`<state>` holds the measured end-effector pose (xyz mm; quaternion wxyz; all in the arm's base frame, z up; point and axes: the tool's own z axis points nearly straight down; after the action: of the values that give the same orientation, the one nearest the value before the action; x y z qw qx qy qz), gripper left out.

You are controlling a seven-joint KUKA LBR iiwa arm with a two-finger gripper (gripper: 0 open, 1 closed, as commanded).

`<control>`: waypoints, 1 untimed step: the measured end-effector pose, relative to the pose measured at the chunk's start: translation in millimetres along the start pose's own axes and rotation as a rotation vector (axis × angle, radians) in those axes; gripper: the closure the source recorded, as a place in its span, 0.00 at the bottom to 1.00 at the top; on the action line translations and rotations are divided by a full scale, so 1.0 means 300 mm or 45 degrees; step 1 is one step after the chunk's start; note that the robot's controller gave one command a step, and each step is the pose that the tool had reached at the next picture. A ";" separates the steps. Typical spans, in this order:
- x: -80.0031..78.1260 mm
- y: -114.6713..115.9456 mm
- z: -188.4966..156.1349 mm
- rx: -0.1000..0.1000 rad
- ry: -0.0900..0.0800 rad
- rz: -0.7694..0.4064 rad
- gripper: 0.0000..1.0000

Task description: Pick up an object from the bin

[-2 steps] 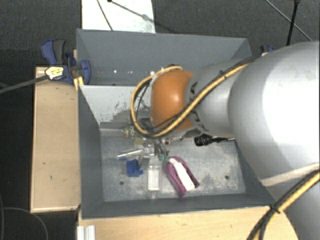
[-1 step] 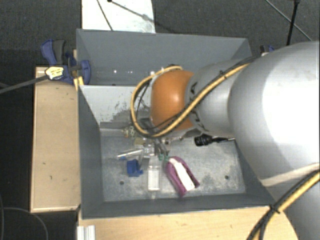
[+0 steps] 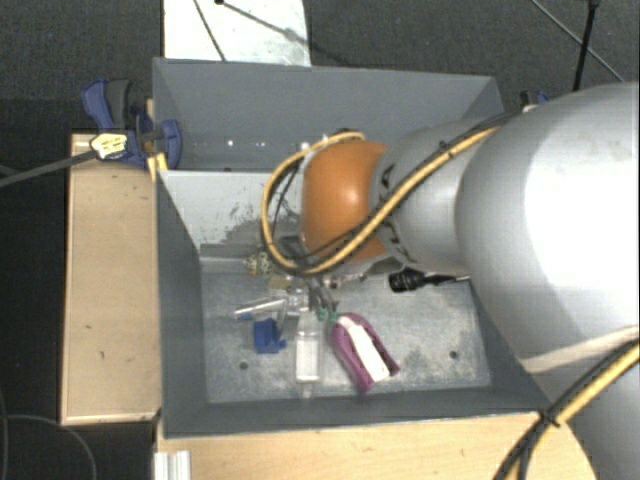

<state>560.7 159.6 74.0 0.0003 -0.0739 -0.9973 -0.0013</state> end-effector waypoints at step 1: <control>0.000 0.000 0.000 0.000 0.000 0.000 0.00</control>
Offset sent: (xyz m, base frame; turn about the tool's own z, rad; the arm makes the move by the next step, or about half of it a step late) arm 0.0000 0.0000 0.0000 0.0000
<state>560.7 159.6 74.0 0.0003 -0.0739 -0.9973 -0.0013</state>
